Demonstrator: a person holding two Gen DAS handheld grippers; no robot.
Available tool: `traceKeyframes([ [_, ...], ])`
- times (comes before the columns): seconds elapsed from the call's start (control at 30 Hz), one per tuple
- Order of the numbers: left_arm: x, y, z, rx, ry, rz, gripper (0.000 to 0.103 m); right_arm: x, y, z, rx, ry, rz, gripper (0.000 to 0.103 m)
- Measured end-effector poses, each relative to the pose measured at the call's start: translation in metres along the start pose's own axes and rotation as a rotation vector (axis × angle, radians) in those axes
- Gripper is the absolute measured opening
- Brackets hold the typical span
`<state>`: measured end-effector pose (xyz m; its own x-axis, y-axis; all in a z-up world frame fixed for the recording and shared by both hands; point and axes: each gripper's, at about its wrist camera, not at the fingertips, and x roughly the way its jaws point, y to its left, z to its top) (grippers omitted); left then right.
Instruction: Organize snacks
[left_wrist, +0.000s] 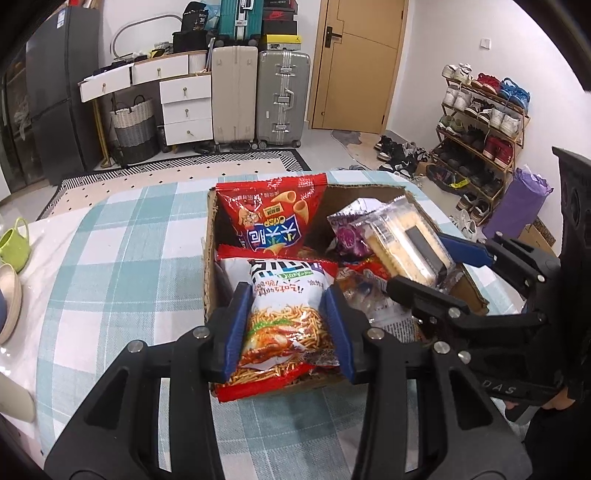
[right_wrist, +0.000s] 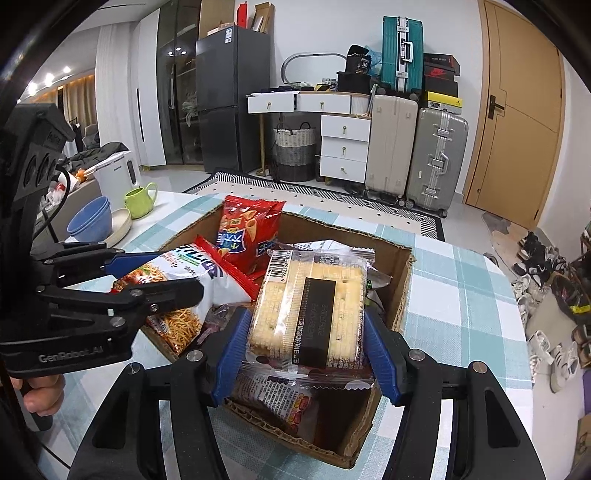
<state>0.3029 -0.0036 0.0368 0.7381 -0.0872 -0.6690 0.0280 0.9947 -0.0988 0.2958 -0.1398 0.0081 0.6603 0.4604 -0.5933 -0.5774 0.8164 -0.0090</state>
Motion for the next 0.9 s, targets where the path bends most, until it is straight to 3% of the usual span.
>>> traceKeyframes([
  [0.23,-0.002,-0.003,-0.004,-0.008,0.018,0.006,0.038,-0.001,-0.003,0.001,-0.011,0.012,0.028,0.062],
  [0.33,-0.004,0.0,-0.004,-0.023,0.008,-0.002,0.04,-0.009,-0.005,0.0,-0.01,-0.013,0.046,0.071],
  [0.37,-0.005,0.001,-0.004,-0.031,0.003,-0.001,0.043,-0.014,-0.005,-0.002,-0.011,-0.028,0.049,0.079],
  [0.6,-0.021,0.006,-0.002,-0.037,-0.034,-0.005,0.071,-0.052,-0.006,-0.007,0.012,-0.116,0.015,0.094],
  [0.63,-0.025,0.005,-0.002,-0.03,-0.043,0.005,0.084,-0.058,-0.008,-0.009,0.022,-0.13,0.016,0.098],
  [0.67,-0.031,0.003,-0.003,-0.023,-0.062,0.027,0.088,-0.064,-0.008,-0.01,0.028,-0.139,0.017,0.101],
  [0.73,-0.042,0.002,-0.004,-0.011,-0.091,0.041,0.089,-0.074,-0.008,-0.014,0.043,-0.16,0.017,0.102],
  [0.83,-0.062,0.003,-0.009,-0.015,-0.126,0.028,0.102,-0.09,-0.005,-0.022,0.056,-0.187,0.014,0.102],
  [0.9,-0.076,0.003,-0.014,-0.018,-0.149,0.024,0.102,-0.099,-0.003,-0.029,0.067,-0.205,0.025,0.102],
])
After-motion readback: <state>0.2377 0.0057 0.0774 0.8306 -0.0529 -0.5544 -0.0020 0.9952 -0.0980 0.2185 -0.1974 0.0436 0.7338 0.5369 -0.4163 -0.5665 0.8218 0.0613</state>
